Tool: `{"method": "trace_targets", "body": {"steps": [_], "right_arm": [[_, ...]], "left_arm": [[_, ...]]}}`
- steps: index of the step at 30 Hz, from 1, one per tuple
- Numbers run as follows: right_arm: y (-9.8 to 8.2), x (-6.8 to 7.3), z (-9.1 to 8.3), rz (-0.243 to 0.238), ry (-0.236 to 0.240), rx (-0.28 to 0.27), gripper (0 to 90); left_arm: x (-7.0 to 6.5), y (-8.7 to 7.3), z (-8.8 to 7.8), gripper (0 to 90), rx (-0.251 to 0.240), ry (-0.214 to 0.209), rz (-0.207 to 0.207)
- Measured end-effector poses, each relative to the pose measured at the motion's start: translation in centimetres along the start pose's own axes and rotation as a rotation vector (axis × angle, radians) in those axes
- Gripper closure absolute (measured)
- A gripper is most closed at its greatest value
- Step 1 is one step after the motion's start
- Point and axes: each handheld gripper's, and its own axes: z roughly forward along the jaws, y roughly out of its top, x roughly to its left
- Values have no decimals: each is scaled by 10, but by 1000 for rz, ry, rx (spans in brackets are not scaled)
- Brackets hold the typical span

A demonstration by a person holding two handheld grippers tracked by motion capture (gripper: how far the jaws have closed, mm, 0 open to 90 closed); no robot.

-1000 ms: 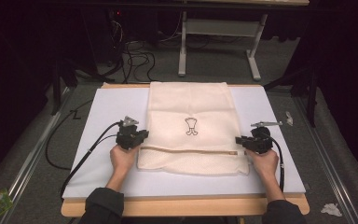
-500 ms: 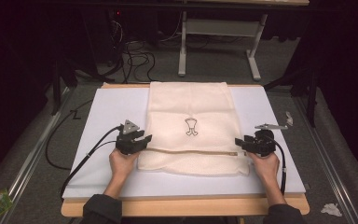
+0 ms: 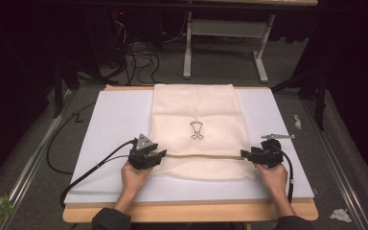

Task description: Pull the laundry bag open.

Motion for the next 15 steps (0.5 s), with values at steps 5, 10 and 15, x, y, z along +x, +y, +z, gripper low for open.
{"method": "trace_targets", "body": {"steps": [5,10,15], "right_arm": [[-4,1,1,13,-13,37,435],[-2,1,4,30,-6,42,434],[2,4,8,43,20,57,482]], "left_arm": [[-2,-4,5,526,21,6,12],[-2,-4,6,527,31,10,7],[-2,-4,8,533,46,14,5]]}}
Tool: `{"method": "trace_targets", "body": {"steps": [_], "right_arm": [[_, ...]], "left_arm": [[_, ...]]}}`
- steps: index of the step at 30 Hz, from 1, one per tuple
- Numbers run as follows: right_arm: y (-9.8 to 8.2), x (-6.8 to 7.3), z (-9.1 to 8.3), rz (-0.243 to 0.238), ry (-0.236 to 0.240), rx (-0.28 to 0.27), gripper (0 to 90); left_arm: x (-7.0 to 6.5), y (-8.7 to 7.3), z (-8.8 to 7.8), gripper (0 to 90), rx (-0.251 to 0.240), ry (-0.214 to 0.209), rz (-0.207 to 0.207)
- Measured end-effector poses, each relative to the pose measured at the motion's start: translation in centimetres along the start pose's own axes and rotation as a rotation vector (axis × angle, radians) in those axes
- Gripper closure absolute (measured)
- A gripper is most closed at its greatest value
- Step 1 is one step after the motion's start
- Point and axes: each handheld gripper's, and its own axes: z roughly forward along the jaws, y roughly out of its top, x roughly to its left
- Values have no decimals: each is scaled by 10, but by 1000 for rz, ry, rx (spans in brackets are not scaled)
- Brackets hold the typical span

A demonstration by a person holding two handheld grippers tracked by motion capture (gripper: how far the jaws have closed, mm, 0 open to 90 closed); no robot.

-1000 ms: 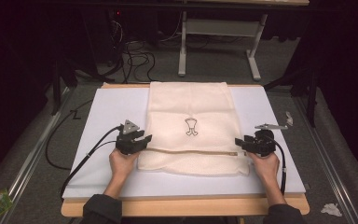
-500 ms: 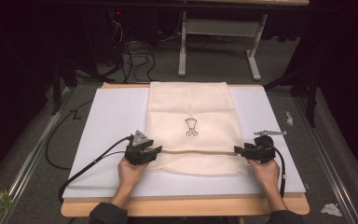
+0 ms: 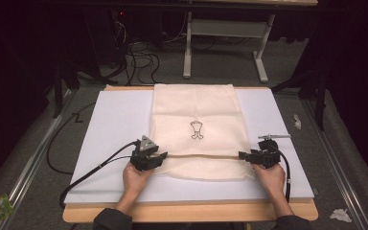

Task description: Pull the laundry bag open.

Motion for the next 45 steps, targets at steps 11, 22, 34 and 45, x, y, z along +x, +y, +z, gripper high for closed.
{"method": "trace_targets", "body": {"steps": [11,22,34,45], "right_arm": [[7,5,5,-32,-16,43,614],[5,4,6,-123,-8,16,844],[10,4,-12,-145,46,-58,855],[14,6,-15,-157,75,-78,856]], "left_arm": [[0,0,2,543,11,0,-3],[2,1,1,540,16,-5,-9],[5,6,0,495,14,-44,-61],[1,15,2,497,24,-73,-82]]}}
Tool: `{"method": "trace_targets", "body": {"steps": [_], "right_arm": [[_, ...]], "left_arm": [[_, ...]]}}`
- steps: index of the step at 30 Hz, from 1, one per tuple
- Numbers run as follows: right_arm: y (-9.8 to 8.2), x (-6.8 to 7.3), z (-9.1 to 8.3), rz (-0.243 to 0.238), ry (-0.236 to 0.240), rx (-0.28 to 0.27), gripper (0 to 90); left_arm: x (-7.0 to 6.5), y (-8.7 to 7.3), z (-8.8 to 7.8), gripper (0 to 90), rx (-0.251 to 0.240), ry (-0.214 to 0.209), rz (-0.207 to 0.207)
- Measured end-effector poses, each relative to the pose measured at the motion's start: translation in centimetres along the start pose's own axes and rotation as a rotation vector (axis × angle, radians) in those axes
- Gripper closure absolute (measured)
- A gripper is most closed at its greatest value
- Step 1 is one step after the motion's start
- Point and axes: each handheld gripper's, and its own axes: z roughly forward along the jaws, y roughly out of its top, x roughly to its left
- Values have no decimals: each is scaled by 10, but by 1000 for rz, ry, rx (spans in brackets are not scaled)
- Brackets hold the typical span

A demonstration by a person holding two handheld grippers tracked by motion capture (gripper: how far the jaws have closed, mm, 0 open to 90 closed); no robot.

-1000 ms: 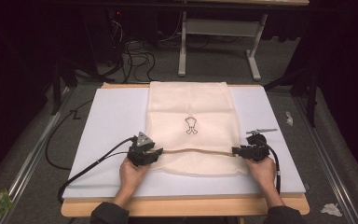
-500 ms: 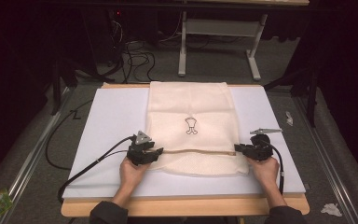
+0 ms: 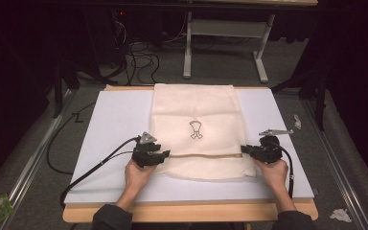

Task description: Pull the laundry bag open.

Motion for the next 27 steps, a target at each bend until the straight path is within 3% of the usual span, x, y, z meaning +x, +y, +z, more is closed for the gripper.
{"method": "trace_targets", "body": {"steps": [5,10,16,22,27], "right_arm": [[4,4,-3,-10,10,-12,856],[6,5,-4,-8,18,-16,856],[6,6,-6,-17,26,-25,856],[10,10,-7,-21,37,-30,857],[15,15,-7,-39,47,-37,857]], "left_arm": [[-12,9,4,492,-20,-35,21],[-21,13,8,454,-28,-11,41],[-29,20,13,462,-26,-48,56],[-34,23,16,439,-25,-57,70],[-44,27,18,429,-46,-84,89]]}}
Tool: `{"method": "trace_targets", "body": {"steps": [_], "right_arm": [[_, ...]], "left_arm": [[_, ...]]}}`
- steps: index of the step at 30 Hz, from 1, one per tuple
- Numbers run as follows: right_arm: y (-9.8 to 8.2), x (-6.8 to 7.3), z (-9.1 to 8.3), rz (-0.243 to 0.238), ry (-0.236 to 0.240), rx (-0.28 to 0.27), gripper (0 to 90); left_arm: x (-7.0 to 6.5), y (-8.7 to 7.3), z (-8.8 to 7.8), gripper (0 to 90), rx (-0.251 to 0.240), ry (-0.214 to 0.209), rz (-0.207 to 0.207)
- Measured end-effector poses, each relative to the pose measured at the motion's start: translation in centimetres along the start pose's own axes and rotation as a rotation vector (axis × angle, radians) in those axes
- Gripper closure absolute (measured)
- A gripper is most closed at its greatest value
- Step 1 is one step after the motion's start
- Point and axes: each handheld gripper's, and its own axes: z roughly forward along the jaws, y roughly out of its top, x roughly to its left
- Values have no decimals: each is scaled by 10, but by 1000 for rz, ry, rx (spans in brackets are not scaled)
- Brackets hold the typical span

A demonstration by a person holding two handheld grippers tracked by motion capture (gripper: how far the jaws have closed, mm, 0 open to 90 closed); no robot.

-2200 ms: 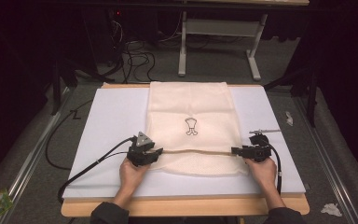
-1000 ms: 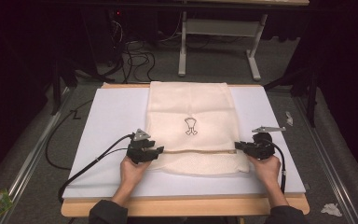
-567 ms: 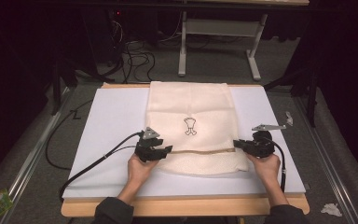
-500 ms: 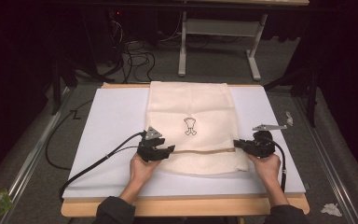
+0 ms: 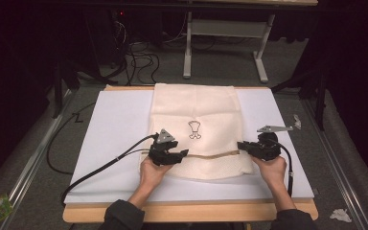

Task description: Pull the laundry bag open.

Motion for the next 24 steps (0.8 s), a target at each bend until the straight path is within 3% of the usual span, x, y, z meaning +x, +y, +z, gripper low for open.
{"method": "trace_targets", "body": {"steps": [11,15,24], "right_arm": [[3,3,2,-1,45,-7,857],[6,5,4,-1,58,-9,857],[12,9,4,-20,69,-7,857]], "left_arm": [[-8,-2,5,439,22,-44,2],[-17,1,9,439,34,-26,48],[-27,11,17,470,42,-52,69]]}}
